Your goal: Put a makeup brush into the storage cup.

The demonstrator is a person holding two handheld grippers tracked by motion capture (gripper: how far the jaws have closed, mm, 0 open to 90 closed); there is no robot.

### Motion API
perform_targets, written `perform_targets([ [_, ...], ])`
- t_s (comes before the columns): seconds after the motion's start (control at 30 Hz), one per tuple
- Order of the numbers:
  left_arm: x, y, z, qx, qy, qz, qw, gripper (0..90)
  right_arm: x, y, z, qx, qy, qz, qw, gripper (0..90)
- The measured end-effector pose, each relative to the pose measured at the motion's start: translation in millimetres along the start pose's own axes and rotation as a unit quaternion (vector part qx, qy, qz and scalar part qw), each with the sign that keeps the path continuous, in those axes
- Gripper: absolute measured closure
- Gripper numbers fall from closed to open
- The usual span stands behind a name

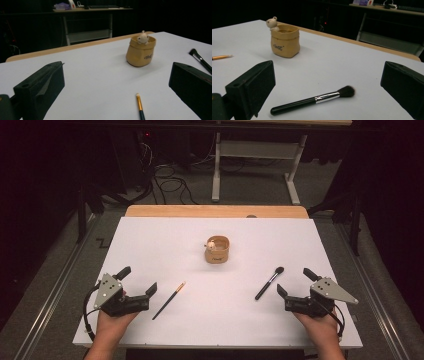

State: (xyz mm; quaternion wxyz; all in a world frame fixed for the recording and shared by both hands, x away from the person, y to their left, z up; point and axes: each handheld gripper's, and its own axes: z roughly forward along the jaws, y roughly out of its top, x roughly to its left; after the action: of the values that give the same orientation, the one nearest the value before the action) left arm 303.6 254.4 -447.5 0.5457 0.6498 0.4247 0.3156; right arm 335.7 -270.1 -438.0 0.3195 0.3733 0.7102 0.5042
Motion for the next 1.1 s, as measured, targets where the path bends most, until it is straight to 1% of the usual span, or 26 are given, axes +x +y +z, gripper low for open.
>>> perform_targets([
  [0.03, 2.2, -0.6, -1.4, -0.006, -0.005, -0.015, 0.9999, 1.0, -0.5, -0.6, 1.2, -0.001, 0.001, 0.002, 1.0000, 0.2],
  [0.07, 2.9, -1.7, -2.5, -0.007, -0.006, -0.023, 0.9997, 1.2, 0.1, -1.0, 2.6, 0.001, 0.000, -0.002, 1.0000, 0.2],
  [0.13, 1.2, -4.1, -3.3, 0.003, -0.004, -0.011, 0.9999, 1.2, 1.7, -2.9, 4.0, 0.006, 0.002, -0.004, 1.0000, 0.2],
  [0.2, 0.2, -5.3, -3.9, 0.013, -0.002, 0.000, 0.9999, 1.2, 2.5, -3.9, 3.9, 0.008, -0.001, -0.009, 0.9999, 0.2],
  [0.23, 0.2, -5.5, -4.4, 0.012, -0.002, -0.001, 0.9999, 1.2, 3.1, -4.1, 3.9, 0.009, 0.000, -0.008, 0.9999, 0.2],
  [0.37, 1.5, -4.9, -7.1, 0.009, -0.002, -0.012, 0.9999, 1.8, 3.2, -4.0, 2.8, 0.009, -0.001, -0.012, 0.9999, 0.2],
  [0.43, 1.7, -5.1, -7.5, 0.010, -0.002, -0.013, 0.9999, 2.3, 2.3, -4.0, 2.8, 0.005, 0.001, -0.009, 0.9999, 0.2],
  [0.5, 1.9, -4.9, -7.1, 0.016, -0.001, -0.014, 0.9998, 3.3, 2.1, -4.1, 2.4, 0.006, -0.001, -0.009, 0.9999, 0.2],
  [0.57, 1.7, -4.6, -6.3, 0.022, -0.006, -0.018, 0.9996, 3.3, 2.1, -4.7, 2.3, 0.006, 0.000, -0.009, 0.9999, 0.2],
  [0.6, 1.4, -4.6, -6.1, 0.026, -0.006, -0.017, 0.9995, 3.3, 2.3, -4.9, 2.3, 0.007, 0.000, -0.009, 0.9999, 0.2],
  [0.67, 0.7, -5.2, -5.0, 0.029, -0.006, -0.023, 0.9993, 3.4, 2.6, -5.5, 2.3, 0.009, 0.001, -0.013, 0.9999, 0.2],
  [0.73, 0.2, -5.8, -3.7, 0.035, -0.003, -0.022, 0.9991, 3.4, 2.9, -5.7, 2.3, 0.010, 0.001, -0.012, 0.9999, 0.2],
  [0.8, 0.2, -6.1, -2.3, 0.047, -0.001, -0.021, 0.9987, 3.9, 2.7, -5.7, 2.5, 0.012, 0.000, -0.011, 0.9999, 0.2],
  [0.83, 0.4, -6.8, -1.5, 0.051, -0.001, -0.021, 0.9985, 4.1, 3.0, -5.5, 3.6, 0.015, 0.004, -0.011, 0.9998, 0.2],
  [0.87, 0.4, -6.8, -1.5, 0.051, -0.001, -0.021, 0.9985, 4.5, 3.0, -5.5, 3.6, 0.015, 0.004, -0.011, 0.9998, 0.2],
  [0.93, 0.9, -8.0, -0.2, 0.057, 0.000, -0.020, 0.9982, 4.5, 2.2, -5.2, 5.3, 0.026, 0.005, -0.010, 0.9996, 0.2],
  [1.1, 1.4, -10.1, 3.5, 0.078, 0.005, -0.015, 0.9968, 4.9, -1.4, -5.5, 6.4, 0.037, 0.005, -0.013, 0.9992, 0.2],
])
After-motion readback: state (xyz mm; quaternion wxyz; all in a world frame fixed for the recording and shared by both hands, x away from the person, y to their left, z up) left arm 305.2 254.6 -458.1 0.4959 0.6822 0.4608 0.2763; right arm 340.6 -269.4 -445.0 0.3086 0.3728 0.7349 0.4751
